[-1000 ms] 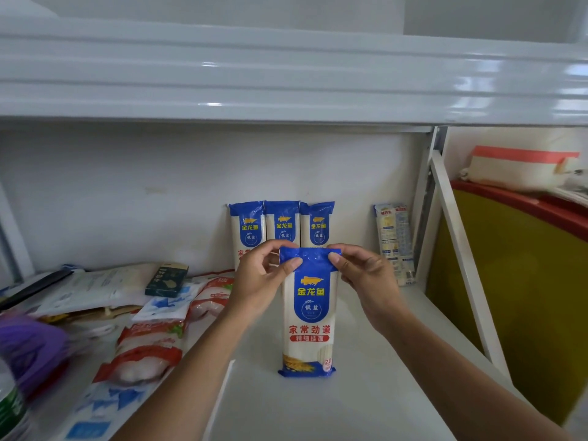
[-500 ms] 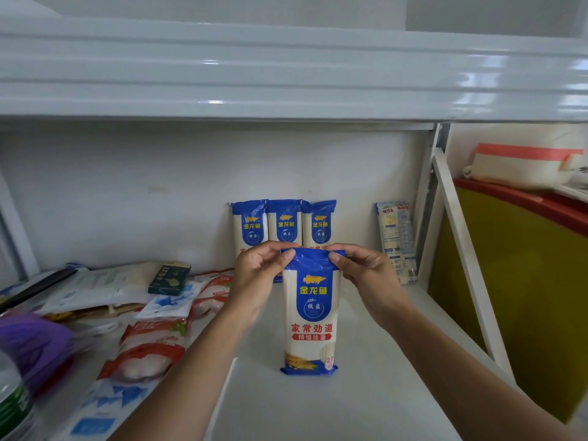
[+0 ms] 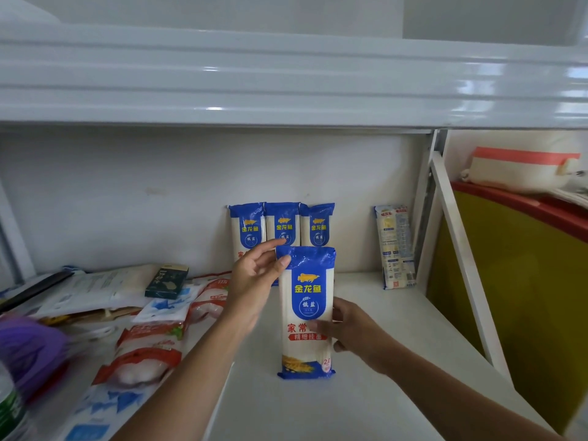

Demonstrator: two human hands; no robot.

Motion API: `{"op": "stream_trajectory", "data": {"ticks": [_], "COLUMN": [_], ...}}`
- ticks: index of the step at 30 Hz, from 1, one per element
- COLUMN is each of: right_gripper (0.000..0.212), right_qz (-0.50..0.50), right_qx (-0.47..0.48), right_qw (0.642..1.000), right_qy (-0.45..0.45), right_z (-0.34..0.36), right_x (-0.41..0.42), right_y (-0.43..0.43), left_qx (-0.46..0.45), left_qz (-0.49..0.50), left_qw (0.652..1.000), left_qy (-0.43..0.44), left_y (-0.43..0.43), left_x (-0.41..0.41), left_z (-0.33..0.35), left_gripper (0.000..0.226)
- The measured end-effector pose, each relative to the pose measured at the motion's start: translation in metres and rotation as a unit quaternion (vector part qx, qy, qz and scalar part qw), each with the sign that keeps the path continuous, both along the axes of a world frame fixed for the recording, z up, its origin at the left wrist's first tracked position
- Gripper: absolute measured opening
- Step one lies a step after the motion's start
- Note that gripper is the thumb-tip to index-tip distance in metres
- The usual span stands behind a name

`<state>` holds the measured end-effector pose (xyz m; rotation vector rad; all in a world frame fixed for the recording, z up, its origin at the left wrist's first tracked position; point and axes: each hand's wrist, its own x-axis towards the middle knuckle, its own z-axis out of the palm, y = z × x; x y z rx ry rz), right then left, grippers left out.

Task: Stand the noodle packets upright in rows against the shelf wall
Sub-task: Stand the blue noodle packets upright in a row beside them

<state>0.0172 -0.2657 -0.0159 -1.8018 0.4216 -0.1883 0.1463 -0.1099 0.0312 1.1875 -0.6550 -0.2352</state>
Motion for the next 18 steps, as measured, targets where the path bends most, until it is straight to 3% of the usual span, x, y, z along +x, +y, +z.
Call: {"op": "stream_trajectory", "data": {"ticks": [7, 13, 16, 18], "right_gripper": [0.029, 0.029, 0.023, 0.022], "right_qz": [-0.065, -0.156, -0.164, -0.177], "right_qx": [0.017, -0.04, -0.03, -0.039], "right_qw": [0.997, 0.985, 0.978, 0.971], "right_qy": [-0.031, -0.064, -0.127, -0.153], "right_z": [-0.001, 0.021, 0.026, 0.023], "right_x": [0.009, 0.041, 0.057, 0.07], "right_y": [-0.04, -0.121, -0.147, -0.157], "left_qx": [0.152, 0.315, 0.342, 0.342], "left_qz": [0.102, 0.073, 0.097, 0.105], "left_qw": [0.974, 0.914, 0.877, 0.873], "left_qy": [-0.133, -0.246, -0.323, -0.331], "left_y": [0.0, -0.002, -0.003, -0.004], "left_x": [0.015, 0.022, 0.02, 0.022], "left_z": [-0.017, -0.037, -0.041, -0.043], "left_gripper": [0.034, 0.048, 0.045, 0.043]}}
